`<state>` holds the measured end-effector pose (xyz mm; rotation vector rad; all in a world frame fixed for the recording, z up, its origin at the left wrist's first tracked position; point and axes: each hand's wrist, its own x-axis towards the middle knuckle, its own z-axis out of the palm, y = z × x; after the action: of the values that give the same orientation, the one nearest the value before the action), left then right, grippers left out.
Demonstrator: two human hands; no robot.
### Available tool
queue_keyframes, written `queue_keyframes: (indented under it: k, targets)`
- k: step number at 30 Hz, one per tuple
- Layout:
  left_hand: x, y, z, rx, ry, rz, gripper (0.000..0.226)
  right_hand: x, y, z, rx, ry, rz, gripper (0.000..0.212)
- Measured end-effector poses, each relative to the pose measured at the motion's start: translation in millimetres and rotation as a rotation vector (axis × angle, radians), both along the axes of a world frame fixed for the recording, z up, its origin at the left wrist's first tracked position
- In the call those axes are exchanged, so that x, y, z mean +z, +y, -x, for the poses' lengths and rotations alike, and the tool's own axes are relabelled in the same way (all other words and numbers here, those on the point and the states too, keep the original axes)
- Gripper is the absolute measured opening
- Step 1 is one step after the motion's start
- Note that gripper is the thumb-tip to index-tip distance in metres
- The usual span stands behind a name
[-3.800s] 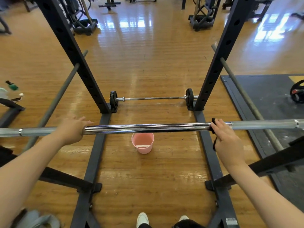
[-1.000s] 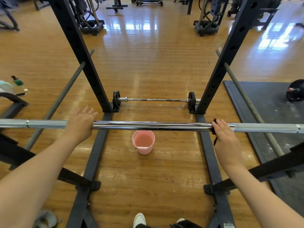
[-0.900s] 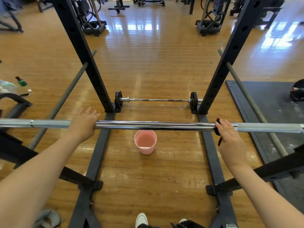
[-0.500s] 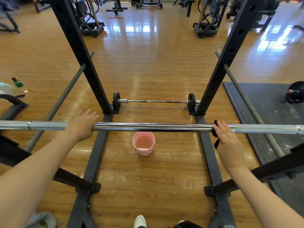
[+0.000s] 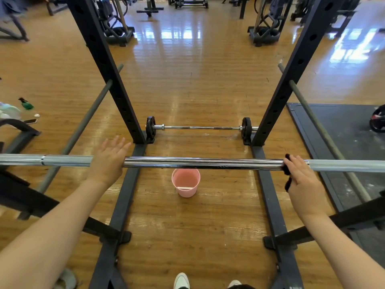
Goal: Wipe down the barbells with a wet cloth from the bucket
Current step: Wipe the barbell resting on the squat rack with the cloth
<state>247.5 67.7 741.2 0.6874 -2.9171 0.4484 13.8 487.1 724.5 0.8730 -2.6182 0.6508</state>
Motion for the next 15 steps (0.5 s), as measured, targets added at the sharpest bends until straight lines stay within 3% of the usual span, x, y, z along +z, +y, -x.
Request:
queue_keyframes:
  k: [6, 11, 15]
  targets:
    - [28.3, 5.1, 10.3, 0.007, -0.262, -0.112, 0.066, 1.1, -10.6, -5.5, -0.064, -0.054, 0.063, 0.044]
    - [17.9, 5.2, 0.4, -0.003, -0.038, -0.073, 0.069, 2.1, -2.9, -6.6, 0.085, 0.008, -0.013, 0.048]
    - [3.2, -0.1, -12.3, 0.061, 0.106, -0.109, 0.08, 4.5, 0.4, 1.1, 0.007, -0.043, 0.02, 0.047]
